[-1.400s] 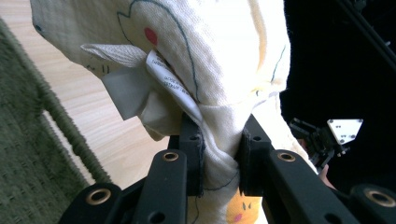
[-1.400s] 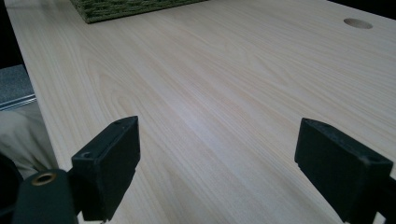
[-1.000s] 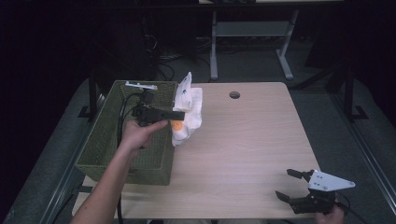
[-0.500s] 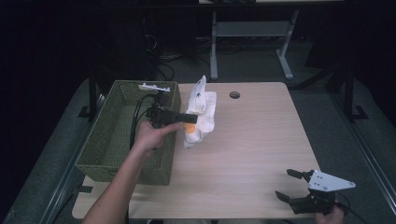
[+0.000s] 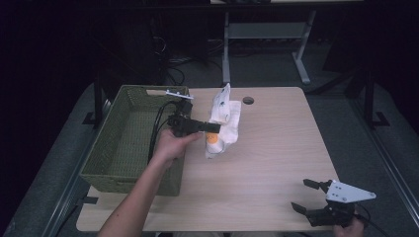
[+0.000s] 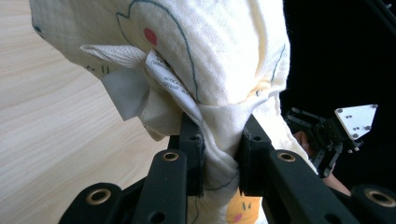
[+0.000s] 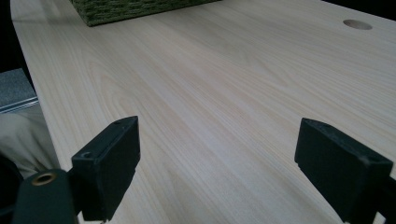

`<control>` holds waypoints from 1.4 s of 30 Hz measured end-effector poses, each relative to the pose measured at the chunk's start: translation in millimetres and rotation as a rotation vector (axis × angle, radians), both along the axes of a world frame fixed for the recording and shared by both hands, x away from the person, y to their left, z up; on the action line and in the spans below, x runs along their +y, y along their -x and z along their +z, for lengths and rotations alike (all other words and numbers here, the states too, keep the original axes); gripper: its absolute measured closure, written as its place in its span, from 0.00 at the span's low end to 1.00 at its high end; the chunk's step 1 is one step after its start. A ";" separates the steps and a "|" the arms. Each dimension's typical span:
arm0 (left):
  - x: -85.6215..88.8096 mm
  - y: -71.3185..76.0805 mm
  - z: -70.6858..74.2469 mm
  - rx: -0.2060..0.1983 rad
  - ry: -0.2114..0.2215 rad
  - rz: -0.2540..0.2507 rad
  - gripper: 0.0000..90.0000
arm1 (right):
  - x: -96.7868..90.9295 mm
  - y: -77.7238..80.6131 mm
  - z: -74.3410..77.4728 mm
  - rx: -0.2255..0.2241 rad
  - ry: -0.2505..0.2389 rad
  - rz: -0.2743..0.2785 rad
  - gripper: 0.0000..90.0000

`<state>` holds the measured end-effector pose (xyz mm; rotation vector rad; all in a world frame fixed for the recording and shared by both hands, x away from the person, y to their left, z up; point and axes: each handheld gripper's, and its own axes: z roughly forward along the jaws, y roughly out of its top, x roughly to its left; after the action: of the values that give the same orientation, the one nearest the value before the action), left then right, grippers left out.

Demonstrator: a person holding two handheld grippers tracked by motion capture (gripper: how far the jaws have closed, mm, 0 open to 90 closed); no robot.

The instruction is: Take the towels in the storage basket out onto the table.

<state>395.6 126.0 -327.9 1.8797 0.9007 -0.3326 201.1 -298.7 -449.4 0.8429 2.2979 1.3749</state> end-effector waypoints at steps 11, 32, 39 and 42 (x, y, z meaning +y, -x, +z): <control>-21.7 -2.6 -5.4 -0.004 -0.012 -0.013 0.84 | 0.4 0.2 0.5 0.000 0.003 -0.001 0.15; -59.0 -14.3 -38.3 0.007 -0.133 0.026 0.83 | -2.9 -1.1 -0.1 -0.004 -0.009 -0.004 0.15; -71.7 -13.0 -53.3 0.003 -0.196 0.027 0.82 | -3.1 -0.8 -0.2 -0.006 -0.010 -0.006 0.15; -76.4 -12.2 -58.7 0.001 -0.226 0.028 0.82 | -2.1 -1.7 -0.9 -0.003 -0.011 -0.005 0.15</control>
<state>407.8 49.6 -386.7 2.0704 0.9982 -0.2214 202.8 -300.8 -450.3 0.8494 2.2864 1.3865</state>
